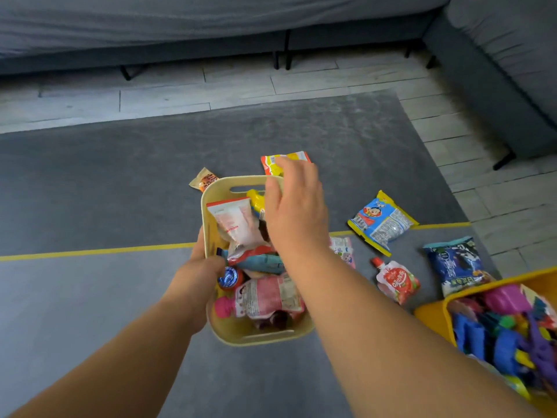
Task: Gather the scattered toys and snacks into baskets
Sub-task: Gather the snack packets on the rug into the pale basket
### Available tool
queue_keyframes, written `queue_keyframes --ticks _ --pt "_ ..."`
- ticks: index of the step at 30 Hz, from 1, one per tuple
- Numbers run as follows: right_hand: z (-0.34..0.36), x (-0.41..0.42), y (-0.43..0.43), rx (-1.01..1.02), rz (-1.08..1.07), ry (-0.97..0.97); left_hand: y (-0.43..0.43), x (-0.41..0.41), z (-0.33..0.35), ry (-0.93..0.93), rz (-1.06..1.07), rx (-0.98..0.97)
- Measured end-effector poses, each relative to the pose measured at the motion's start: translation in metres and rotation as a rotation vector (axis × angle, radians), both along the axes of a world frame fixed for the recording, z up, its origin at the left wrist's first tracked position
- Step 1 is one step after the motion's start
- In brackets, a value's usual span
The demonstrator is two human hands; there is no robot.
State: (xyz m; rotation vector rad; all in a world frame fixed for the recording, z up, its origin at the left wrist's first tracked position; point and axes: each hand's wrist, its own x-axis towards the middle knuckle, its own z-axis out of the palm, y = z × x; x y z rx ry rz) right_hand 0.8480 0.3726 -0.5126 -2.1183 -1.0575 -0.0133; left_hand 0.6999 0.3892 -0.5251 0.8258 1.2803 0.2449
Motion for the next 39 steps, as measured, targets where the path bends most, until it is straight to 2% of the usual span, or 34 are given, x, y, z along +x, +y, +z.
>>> queue_keyframes --ticks 2,4,6,8,10,12,17,22,26,29,32,35,39 --pt "-0.009 0.042 -0.009 -0.007 -0.214 0.170 0.003 0.000 0.000 0.031 -0.026 0.002" --pt "-0.031 0.080 -0.026 -0.217 -0.361 0.349 0.004 -0.001 -0.002 0.065 -0.030 0.008" --pt "-0.058 0.096 -0.046 -0.576 -0.293 0.411 0.005 -0.003 -0.002 0.088 -0.020 0.015" --pt "-0.085 0.092 -0.063 -0.913 -0.102 0.380 0.004 -0.003 -0.002 0.106 0.001 0.006" --pt "-0.106 0.084 -0.072 -1.087 0.040 0.317 0.003 -0.001 0.000 0.118 0.014 -0.010" --pt "-0.115 0.078 -0.075 -1.085 0.075 0.285 0.002 0.000 0.001 0.119 0.007 0.005" --pt "-0.105 0.076 -0.072 -0.999 -0.024 0.138 0.000 -0.001 0.006 0.107 -0.013 0.023" --pt "-0.073 0.079 -0.060 -0.673 -0.136 0.105 -0.003 0.000 0.014 0.116 -0.015 0.024" --pt "-0.021 0.064 -0.049 -0.409 -0.227 -0.059 -0.005 -0.002 0.016 0.144 0.015 0.025" --pt "0.020 0.036 -0.052 -0.274 -0.189 -0.067 -0.006 -0.002 0.017 0.152 0.035 0.004" --pt "0.034 -0.004 -0.059 -0.357 -0.042 0.086 -0.005 -0.003 0.017 0.130 0.020 0.009" --pt "0.016 -0.031 -0.064 -0.548 0.073 0.114 -0.003 -0.004 0.009 0.091 0.021 0.027" --pt "-0.016 -0.040 -0.065 -0.764 0.113 0.141 -0.003 -0.008 0.001 0.038 0.056 0.035"
